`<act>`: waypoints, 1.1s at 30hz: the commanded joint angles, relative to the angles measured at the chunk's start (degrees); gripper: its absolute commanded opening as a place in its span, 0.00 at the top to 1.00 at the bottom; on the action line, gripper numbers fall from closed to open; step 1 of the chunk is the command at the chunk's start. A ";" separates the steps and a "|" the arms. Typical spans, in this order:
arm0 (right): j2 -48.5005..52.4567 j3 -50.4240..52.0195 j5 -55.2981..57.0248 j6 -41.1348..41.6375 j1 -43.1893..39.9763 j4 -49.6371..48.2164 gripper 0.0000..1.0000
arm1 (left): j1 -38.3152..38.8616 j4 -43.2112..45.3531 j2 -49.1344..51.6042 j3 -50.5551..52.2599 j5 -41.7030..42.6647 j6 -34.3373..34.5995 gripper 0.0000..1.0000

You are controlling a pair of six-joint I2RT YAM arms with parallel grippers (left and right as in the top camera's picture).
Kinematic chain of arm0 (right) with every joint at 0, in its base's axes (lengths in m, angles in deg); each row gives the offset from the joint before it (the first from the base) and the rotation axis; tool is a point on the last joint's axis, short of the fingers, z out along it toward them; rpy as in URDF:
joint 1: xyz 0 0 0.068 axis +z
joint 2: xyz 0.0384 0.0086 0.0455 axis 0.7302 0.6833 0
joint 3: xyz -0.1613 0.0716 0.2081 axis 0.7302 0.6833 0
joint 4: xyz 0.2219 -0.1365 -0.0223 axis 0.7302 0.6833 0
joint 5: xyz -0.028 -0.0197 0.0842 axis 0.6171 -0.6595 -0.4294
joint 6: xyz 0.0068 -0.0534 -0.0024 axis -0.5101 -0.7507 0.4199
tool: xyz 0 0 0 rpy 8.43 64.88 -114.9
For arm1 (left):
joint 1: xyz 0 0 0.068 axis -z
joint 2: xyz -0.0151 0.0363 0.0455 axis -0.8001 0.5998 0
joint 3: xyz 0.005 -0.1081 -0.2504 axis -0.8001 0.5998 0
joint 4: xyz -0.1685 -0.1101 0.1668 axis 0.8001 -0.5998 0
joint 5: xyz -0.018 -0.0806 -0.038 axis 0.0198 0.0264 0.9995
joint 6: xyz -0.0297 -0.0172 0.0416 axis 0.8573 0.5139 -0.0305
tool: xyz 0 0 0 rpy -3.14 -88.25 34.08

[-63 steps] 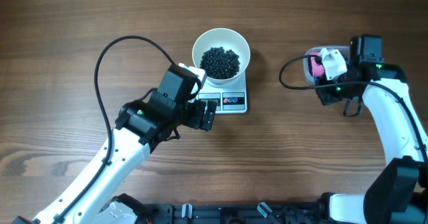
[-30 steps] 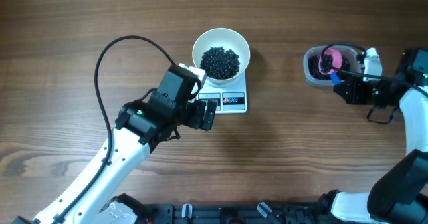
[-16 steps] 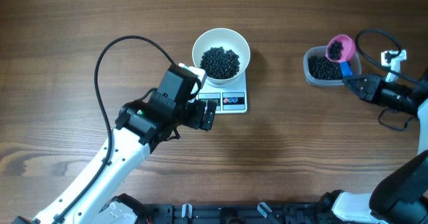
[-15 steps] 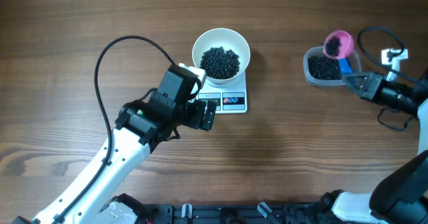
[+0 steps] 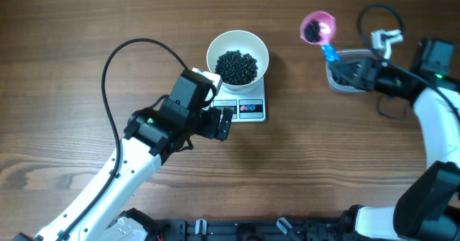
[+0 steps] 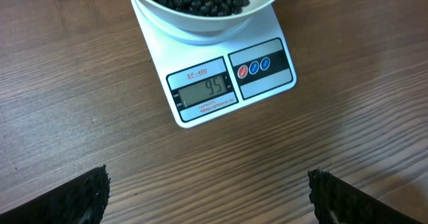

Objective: Scoop item into bowl and weigh 150g on scale
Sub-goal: 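Lift the filled scoop and carry it over the white bowl, then tilt the scoop with the right gripper to pour beans into bowl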

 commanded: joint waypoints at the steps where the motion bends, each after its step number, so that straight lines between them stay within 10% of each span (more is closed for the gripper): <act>1: 0.66 -0.20 -1.55 14.56 7.23 -11.17 0.96 | -0.46 0.11 0.07 0.70 0.48 -0.72 0.00; 7: 0.68 -0.20 16.13 18.40 20.85 -21.33 0.96 | -0.46 0.11 0.07 0.70 0.48 -0.72 0.00; 17: -0.44 -0.59 50.40 0.15 37.09 -16.79 0.96 | -0.46 0.11 0.07 0.70 0.48 -0.72 0.00; 33: -7.08 -1.95 68.78 -20.28 42.62 -13.14 0.96 | -0.46 0.11 0.07 0.70 0.46 -0.72 0.00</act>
